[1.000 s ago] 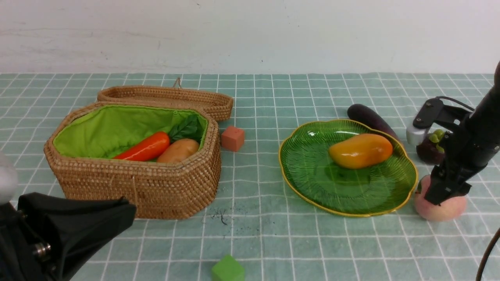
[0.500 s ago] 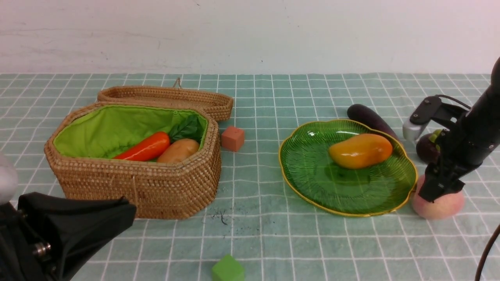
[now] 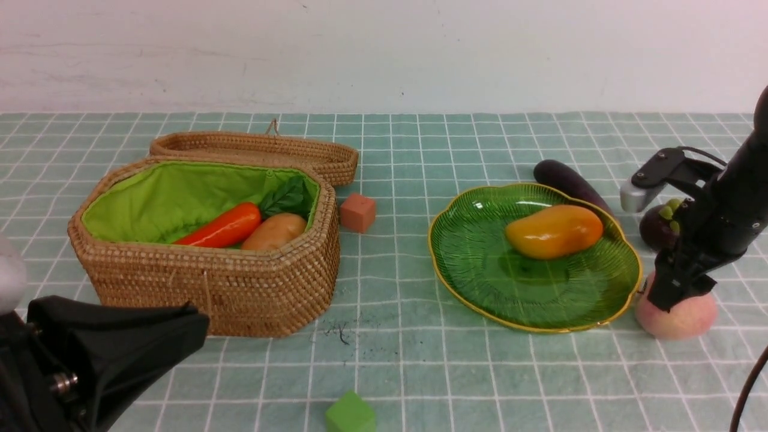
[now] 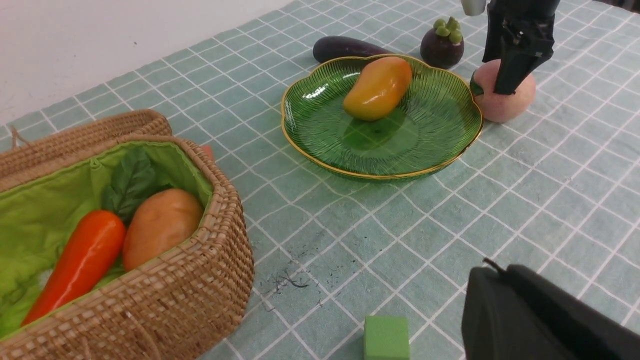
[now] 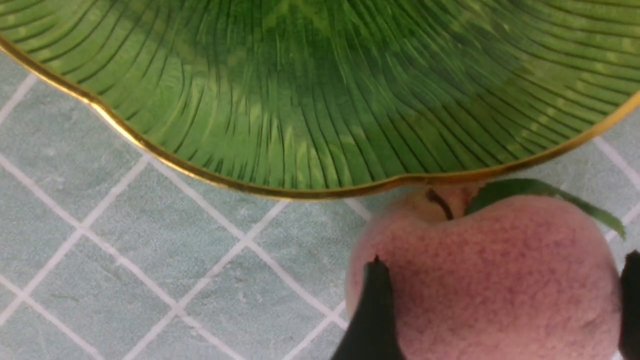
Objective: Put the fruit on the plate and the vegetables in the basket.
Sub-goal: Grab a peach with your right arm and put it on the plate on the right
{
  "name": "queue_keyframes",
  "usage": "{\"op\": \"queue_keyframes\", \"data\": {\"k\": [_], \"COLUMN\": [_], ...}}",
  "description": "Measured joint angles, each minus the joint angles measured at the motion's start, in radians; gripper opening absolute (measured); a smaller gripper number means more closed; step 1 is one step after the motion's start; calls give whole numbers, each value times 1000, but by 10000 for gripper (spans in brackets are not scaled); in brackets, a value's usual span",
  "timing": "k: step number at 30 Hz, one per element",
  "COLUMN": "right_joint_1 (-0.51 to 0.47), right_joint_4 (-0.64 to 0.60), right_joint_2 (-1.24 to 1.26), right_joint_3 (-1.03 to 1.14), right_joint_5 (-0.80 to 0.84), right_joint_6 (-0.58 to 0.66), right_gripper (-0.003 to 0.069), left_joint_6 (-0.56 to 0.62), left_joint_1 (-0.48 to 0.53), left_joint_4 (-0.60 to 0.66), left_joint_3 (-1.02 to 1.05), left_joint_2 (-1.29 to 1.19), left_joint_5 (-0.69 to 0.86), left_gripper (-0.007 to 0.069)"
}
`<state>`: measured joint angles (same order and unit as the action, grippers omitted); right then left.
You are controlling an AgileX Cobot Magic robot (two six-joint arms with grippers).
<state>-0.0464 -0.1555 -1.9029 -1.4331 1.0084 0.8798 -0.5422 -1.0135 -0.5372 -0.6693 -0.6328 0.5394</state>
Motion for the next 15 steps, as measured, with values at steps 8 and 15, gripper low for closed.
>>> {"op": "queue_keyframes", "data": {"k": [8,15], "right_joint_1": [-3,-3], "right_joint_4": [67,62], "right_joint_2": [49,57], "right_joint_3": [17,17], "right_joint_5": [1,-2], "right_joint_6": [-19,-49], "right_gripper": [550,550], "left_joint_6": [0,0], "left_joint_1": [0,0], "left_joint_4": [10,11], "left_joint_3": [0,0], "left_joint_2": [0,0], "left_joint_5": [0,0], "left_gripper": [-2,0]}}
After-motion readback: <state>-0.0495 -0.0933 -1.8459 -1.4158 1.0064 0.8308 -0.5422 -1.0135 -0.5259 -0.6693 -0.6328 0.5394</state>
